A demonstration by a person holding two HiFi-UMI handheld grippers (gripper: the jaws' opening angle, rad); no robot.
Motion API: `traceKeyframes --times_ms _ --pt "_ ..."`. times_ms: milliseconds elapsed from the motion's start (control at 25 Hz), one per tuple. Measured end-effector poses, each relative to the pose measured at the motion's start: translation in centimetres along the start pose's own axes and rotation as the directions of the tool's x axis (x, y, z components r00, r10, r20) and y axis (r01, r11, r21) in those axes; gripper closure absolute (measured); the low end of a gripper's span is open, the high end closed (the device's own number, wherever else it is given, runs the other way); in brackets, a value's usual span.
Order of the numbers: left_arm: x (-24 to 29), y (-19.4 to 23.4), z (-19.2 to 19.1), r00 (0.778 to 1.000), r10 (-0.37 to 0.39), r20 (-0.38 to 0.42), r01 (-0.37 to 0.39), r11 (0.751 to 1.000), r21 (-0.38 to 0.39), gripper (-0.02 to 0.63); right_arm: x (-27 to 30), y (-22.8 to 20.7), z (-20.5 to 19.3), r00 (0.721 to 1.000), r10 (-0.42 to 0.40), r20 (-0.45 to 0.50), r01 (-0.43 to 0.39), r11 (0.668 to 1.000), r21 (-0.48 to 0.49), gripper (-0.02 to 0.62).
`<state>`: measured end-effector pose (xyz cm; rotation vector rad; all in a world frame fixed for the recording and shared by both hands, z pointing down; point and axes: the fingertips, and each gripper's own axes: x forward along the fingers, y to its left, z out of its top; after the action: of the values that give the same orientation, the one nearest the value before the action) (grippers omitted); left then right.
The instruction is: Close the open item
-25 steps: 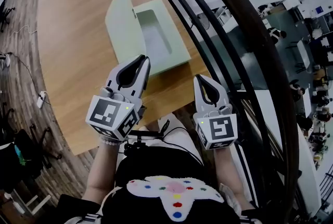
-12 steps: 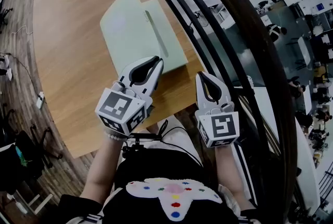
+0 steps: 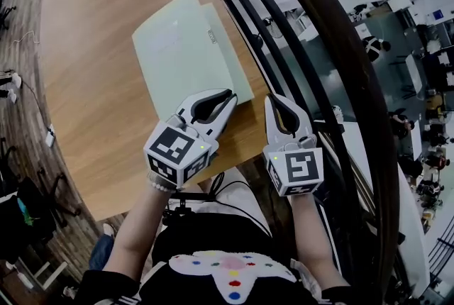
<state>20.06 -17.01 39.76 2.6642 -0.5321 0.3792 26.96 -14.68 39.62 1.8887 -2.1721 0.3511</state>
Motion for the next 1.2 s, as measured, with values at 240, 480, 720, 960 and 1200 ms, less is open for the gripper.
traceKeyframes --times_ms 240,480,720,960,1200 --pt "2.8 0.3 -2.2 0.998 -0.034 -0.058 0.032 0.999 -0.026 0.563 2.1 -1.1 -0.1 0.999 0.046 0.012 -0.046 0.999 0.017 0.586" --pt "5.6 1.0 -3.4 0.993 -0.047 -0.108 0.044 0.999 -0.029 0.563 4.9 -2.6 -0.4 0.997 0.073 -0.018 -0.072 0.997 0.034 0.586" --pt "7.5 1.0 -4.9 0.987 -0.065 -0.144 0.06 0.997 -0.039 0.563 6.7 -3.7 -1.1 0.994 0.098 -0.042 -0.097 0.995 0.037 0.586" --pt "8.6 1.6 -6.1 0.976 -0.091 -0.199 0.089 0.996 -0.021 0.565 9.8 -3.0 -1.7 0.983 0.166 -0.081 -0.166 0.986 0.011 0.539" --pt "9.1 1.8 -6.5 0.962 -0.112 -0.249 0.114 0.994 -0.007 0.564 12.9 -2.4 -2.2 0.971 0.212 -0.111 -0.214 0.977 -0.005 0.481"
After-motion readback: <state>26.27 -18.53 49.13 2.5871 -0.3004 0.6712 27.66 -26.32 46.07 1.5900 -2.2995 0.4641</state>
